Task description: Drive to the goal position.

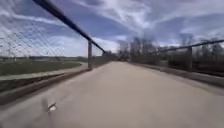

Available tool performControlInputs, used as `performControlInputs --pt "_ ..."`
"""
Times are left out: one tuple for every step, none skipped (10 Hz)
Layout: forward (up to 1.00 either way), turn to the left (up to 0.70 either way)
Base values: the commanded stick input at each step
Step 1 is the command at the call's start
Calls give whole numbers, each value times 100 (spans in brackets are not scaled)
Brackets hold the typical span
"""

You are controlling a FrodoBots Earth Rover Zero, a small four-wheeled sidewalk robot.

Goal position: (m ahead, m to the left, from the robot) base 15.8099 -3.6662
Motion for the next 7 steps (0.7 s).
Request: performControlInputs --pt "100 1" --pt "100 1" --pt "100 1" --pt "100 1" --pt "100 1" --pt "100 1" --pt "100 1"
